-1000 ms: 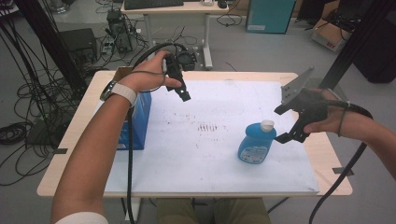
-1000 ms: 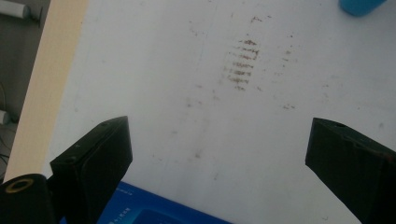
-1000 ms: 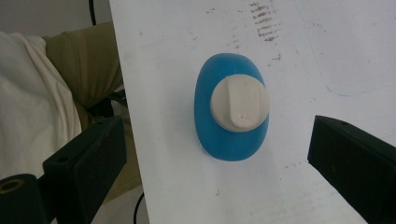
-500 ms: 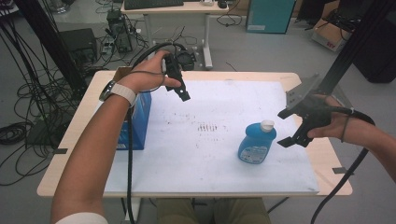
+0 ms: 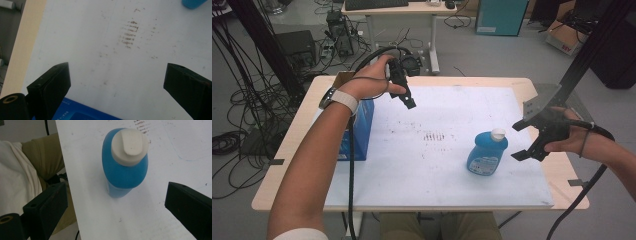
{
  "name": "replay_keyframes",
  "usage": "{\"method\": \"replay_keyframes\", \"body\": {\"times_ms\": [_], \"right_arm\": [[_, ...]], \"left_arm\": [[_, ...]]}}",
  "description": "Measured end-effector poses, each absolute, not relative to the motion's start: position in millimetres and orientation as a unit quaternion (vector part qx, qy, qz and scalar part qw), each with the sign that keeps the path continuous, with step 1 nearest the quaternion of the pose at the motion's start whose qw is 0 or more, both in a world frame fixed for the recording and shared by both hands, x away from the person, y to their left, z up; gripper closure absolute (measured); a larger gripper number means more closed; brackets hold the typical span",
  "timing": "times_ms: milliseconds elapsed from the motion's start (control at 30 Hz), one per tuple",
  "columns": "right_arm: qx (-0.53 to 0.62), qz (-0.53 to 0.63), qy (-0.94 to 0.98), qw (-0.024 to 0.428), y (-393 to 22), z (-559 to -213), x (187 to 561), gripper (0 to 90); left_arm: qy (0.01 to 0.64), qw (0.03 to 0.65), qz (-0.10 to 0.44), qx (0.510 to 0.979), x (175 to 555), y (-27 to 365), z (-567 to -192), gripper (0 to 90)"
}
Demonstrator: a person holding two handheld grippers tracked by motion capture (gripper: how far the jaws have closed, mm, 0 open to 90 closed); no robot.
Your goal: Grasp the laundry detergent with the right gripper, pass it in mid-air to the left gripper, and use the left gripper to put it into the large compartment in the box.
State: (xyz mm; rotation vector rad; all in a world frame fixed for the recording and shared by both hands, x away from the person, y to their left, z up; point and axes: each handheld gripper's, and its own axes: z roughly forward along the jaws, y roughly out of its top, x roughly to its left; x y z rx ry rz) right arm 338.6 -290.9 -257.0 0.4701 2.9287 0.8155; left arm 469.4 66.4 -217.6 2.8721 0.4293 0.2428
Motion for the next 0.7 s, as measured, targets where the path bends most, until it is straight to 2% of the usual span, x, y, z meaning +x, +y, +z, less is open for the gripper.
{"method": "replay_keyframes", "body": {"times_ms": [700], "right_arm": [[0.16,0.285,0.945,0.033,-298.8,-272.0,340.0,4.9]], "left_arm": [[0.149,0.111,0.079,0.979,468.6,66.5,-220.4,7.6]]}}
